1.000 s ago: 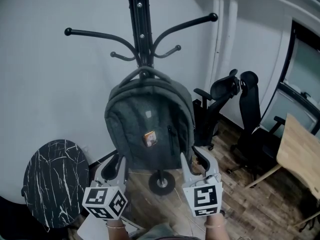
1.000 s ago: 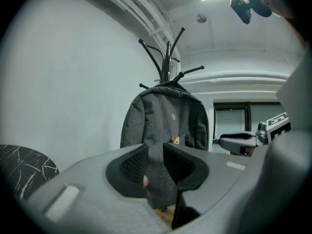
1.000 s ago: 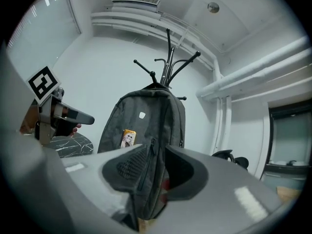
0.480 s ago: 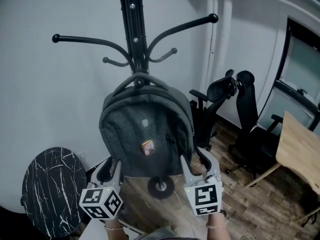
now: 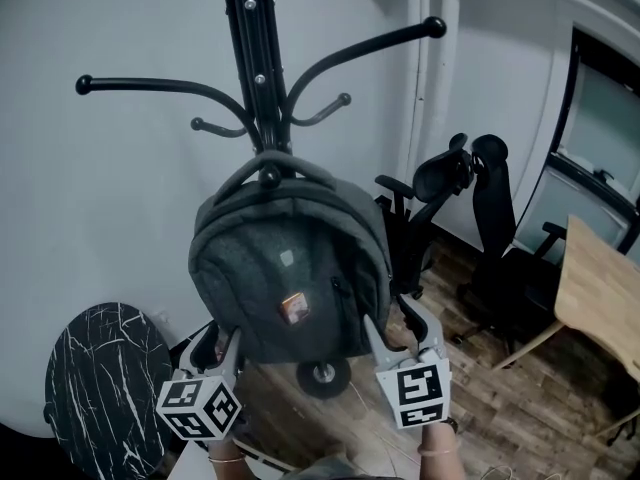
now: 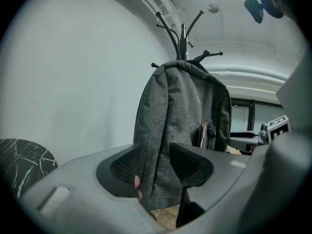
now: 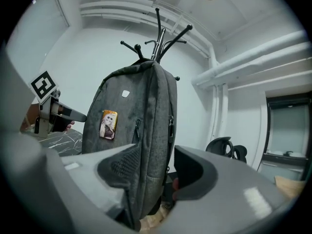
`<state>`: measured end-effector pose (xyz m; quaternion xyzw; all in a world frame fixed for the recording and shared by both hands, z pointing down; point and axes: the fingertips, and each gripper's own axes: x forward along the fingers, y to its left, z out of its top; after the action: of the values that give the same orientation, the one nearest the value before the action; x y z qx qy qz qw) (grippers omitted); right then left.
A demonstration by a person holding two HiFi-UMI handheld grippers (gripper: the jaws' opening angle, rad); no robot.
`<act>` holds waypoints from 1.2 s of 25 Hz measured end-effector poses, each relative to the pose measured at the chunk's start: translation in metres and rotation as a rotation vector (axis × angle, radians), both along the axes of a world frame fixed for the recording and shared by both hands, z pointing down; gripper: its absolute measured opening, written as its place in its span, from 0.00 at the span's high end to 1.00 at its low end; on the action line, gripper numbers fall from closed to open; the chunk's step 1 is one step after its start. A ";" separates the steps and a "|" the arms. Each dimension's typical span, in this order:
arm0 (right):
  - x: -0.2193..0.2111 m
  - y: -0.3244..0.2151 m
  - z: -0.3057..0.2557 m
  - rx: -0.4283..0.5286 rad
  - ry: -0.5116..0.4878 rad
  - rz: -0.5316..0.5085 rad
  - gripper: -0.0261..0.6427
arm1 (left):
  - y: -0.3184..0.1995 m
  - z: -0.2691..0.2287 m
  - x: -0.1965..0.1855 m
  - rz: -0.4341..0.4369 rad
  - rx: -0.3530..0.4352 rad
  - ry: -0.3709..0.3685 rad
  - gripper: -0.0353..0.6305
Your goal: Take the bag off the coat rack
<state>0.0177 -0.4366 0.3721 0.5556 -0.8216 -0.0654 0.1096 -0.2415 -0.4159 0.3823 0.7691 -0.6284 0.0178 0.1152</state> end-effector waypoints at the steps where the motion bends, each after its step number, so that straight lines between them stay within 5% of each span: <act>1: 0.001 -0.002 0.003 -0.009 -0.002 -0.001 0.64 | -0.002 0.003 -0.001 0.000 -0.008 0.001 0.66; 20: -0.007 -0.031 0.058 -0.166 0.031 -0.035 0.52 | -0.030 0.053 -0.007 0.050 -0.151 0.057 0.60; 30: -0.014 -0.044 0.072 -0.177 0.032 -0.074 0.51 | -0.043 0.064 -0.004 0.061 -0.162 0.026 0.60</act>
<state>0.0037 -0.4802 0.4437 0.5119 -0.8422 -0.0054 0.1691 -0.2455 -0.4589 0.4468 0.7762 -0.5997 0.0621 0.1843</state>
